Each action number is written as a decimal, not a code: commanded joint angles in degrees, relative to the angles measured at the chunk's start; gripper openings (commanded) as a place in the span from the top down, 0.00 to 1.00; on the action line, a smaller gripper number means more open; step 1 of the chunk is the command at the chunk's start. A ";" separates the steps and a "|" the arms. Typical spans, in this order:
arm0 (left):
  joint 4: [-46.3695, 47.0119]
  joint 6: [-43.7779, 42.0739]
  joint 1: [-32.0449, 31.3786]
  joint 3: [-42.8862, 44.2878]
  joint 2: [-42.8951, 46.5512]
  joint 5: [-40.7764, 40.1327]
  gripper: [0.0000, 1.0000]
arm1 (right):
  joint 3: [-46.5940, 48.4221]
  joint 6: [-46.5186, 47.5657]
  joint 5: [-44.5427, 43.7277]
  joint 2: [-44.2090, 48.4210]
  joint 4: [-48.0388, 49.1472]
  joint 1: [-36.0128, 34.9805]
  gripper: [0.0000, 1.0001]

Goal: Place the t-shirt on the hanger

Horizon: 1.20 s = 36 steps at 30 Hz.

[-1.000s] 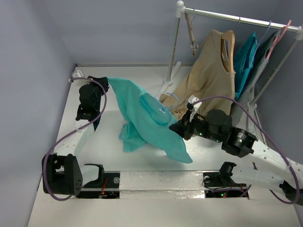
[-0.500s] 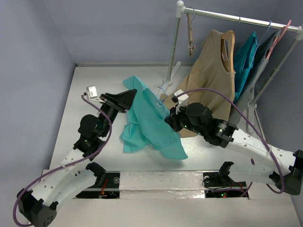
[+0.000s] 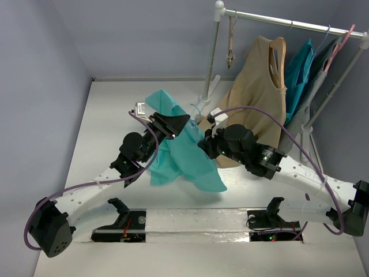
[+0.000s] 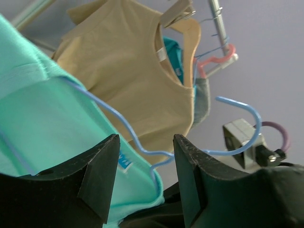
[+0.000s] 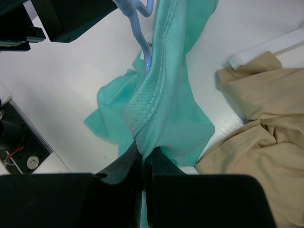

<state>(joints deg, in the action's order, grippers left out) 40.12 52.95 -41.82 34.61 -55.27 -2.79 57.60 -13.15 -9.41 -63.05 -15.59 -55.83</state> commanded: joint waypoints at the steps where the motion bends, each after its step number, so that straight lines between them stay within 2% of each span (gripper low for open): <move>1: 9.35 1.72 -0.80 -0.16 -0.81 0.41 0.55 | 1.55 0.14 0.88 0.29 5.84 0.37 1.00; 12: 12.26 3.65 -1.86 0.20 -6.79 0.07 0.64 | -1.00 -0.91 2.90 0.47 9.79 0.37 1.00; 14: 14.10 4.00 -1.86 -0.16 -6.79 -0.55 0.70 | -1.00 -0.83 3.60 0.21 9.88 0.37 1.00; 17: 17.01 5.06 -1.86 -0.95 -7.05 -1.25 0.83 | -1.61 -1.27 3.96 -0.06 10.41 0.37 1.00; 18: 17.45 5.23 -1.86 -1.12 -7.14 -1.43 0.88 | -1.79 -1.27 3.96 0.03 10.58 0.37 1.00; 19: 18.49 5.84 -1.86 -1.39 -7.22 -1.52 1.00 | -1.97 -1.53 3.96 0.12 10.59 0.37 1.00; 23: 19.82 6.73 -1.86 -2.18 -7.23 -1.35 1.00 | -2.67 -2.41 3.53 1.17 10.59 0.37 1.00; 25: 19.91 6.90 -1.86 -2.53 -6.70 -1.26 1.00 | -3.20 -3.02 3.35 2.05 10.59 0.37 0.91; 26: 19.82 6.99 -1.86 -2.70 -6.44 -1.34 1.00 | -3.37 -3.20 3.69 2.31 10.50 0.37 0.81; 31: 19.65 7.34 -1.86 -3.85 -4.07 -1.69 1.00 | -3.99 -3.82 4.40 3.37 10.59 0.37 0.61; 35: 19.12 7.35 -1.86 -4.64 -2.31 -2.40 1.00 | -4.25 -3.99 7.19 4.77 10.15 0.37 0.37; 36: 19.03 7.43 -1.86 -4.73 -1.69 -2.40 1.00 | -4.43 -3.90 8.26 5.21 9.97 1.16 0.34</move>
<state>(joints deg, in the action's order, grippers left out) 54.61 60.40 -43.53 30.22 -60.12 -4.82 53.52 -16.88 -4.38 -59.99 -8.47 -55.46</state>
